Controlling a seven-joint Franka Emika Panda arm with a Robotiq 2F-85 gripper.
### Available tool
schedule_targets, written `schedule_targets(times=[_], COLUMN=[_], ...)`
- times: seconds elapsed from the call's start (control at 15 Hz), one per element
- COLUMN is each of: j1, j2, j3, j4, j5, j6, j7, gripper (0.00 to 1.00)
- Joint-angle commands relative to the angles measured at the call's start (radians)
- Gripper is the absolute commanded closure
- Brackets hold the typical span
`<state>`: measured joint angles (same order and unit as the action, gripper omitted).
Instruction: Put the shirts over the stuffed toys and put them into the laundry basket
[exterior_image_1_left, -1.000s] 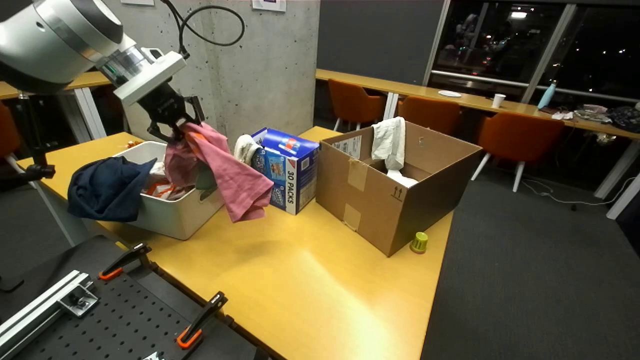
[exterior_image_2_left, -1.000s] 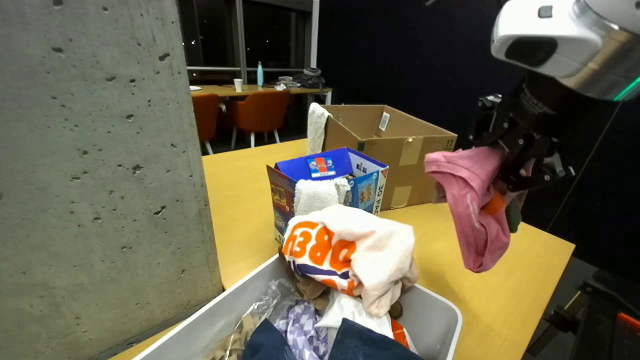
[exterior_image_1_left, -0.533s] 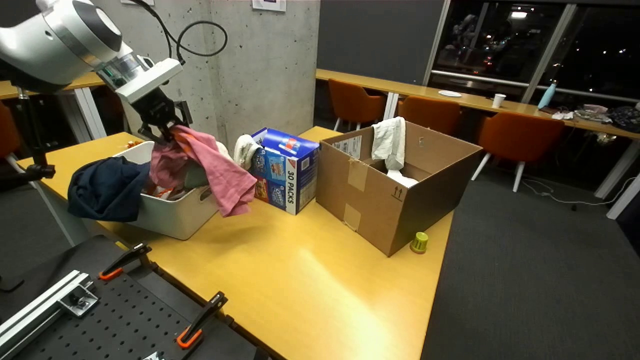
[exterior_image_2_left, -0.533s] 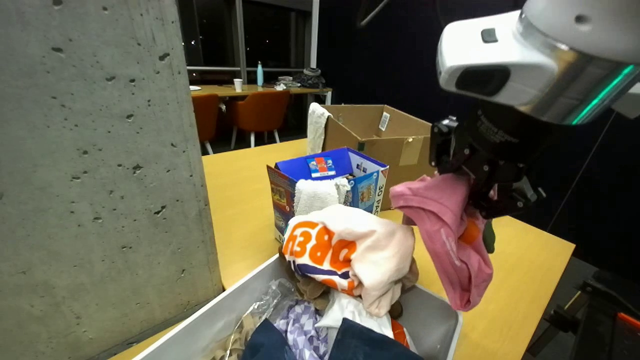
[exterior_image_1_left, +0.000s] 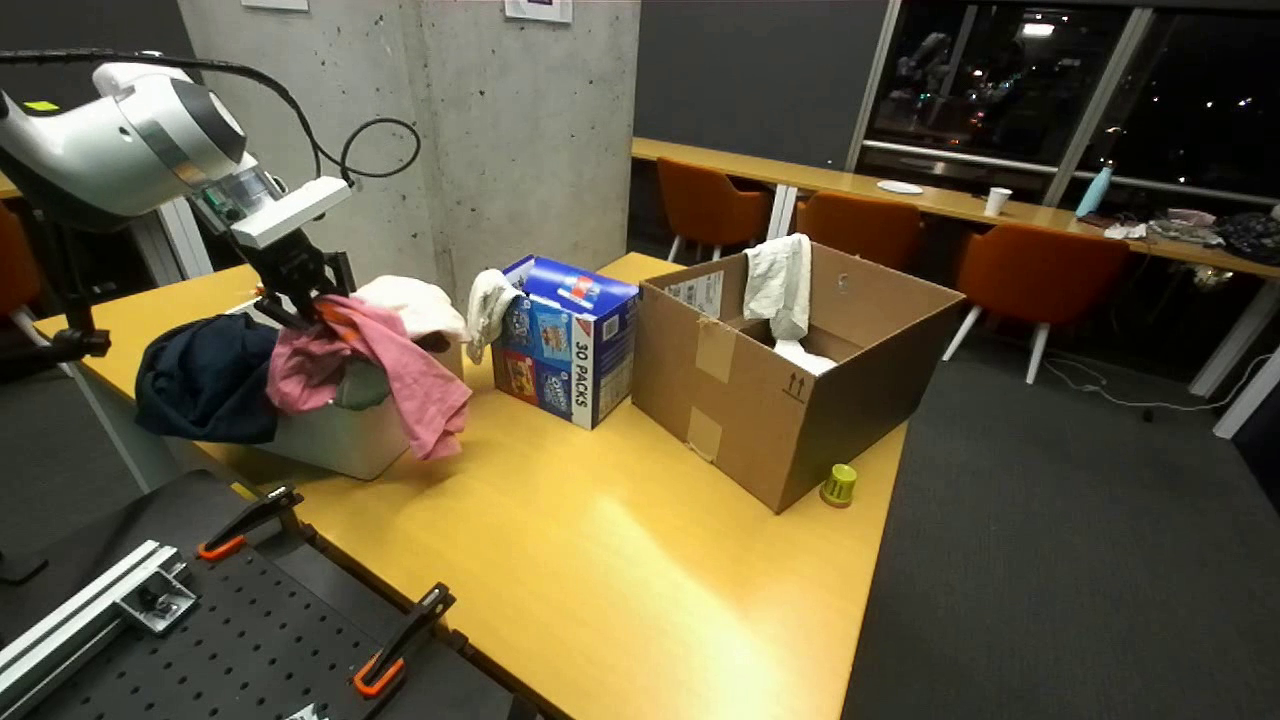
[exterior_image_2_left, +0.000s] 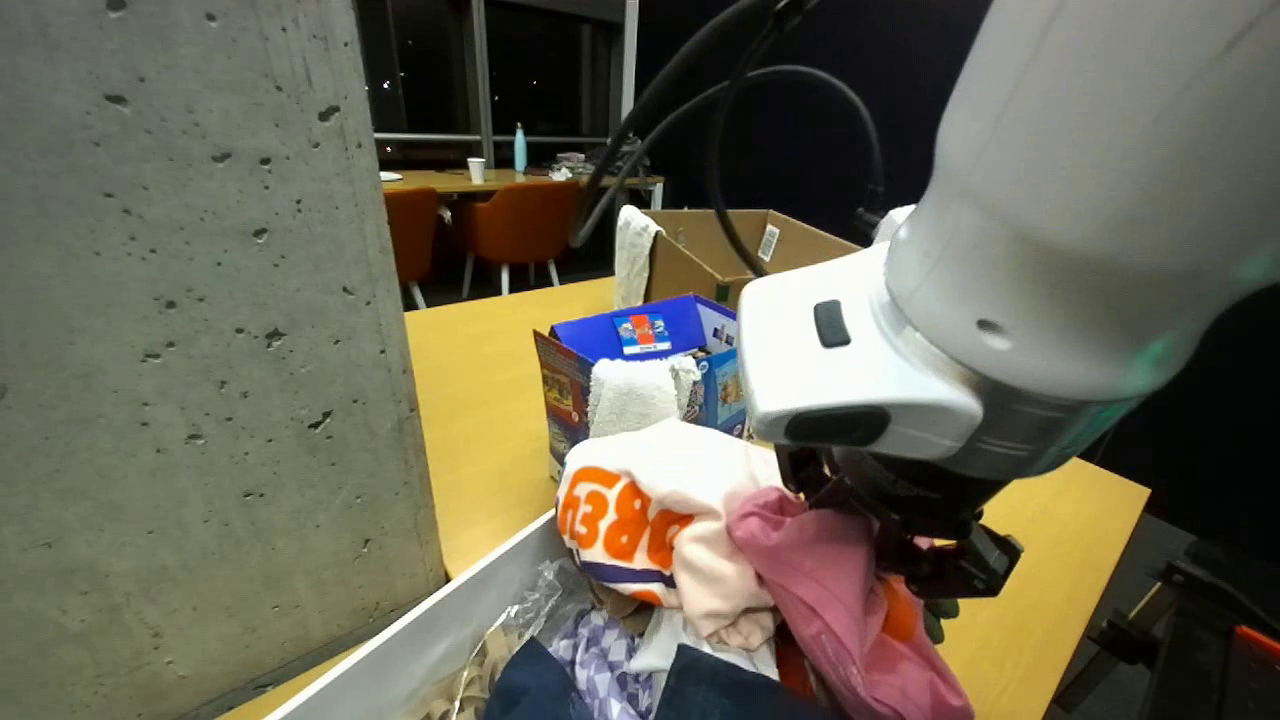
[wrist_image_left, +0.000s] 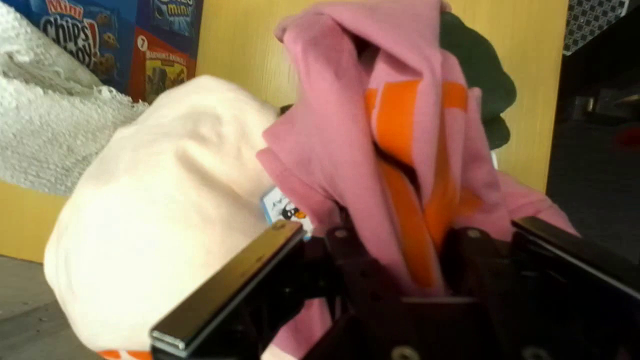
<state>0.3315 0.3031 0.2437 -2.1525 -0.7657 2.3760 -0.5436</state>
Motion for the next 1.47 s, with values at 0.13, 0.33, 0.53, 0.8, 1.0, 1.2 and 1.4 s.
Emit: schedule_targets(times=[0.13, 0.33, 0.53, 0.8, 1.0, 1.2, 1.4], j1=[-0.003, 0.001, 0.015, 0.042, 0.062, 0.062, 0.044], j2=[0.114, 0.148, 0.15, 0.11, 0.069, 0.001, -0.09], j3=[0.043, 0.04, 0.043, 0.062, 0.073, 0.074, 0.074], j4=[0.135, 0.176, 0.19, 0.153, 0.11, 0.053, -0.012], j5=[0.017, 0.016, 0.011, 0.0, -0.015, -0.034, -0.051], j6=[-0.081, -0.103, -0.14, -0.179, -0.189, -0.169, -0.148], j7=[-0.104, -0.125, -0.13, -0.103, -0.061, -0.005, 0.048], gripper=[0.94, 0.47, 0.33, 0.05, 0.0, 0.0, 0.0])
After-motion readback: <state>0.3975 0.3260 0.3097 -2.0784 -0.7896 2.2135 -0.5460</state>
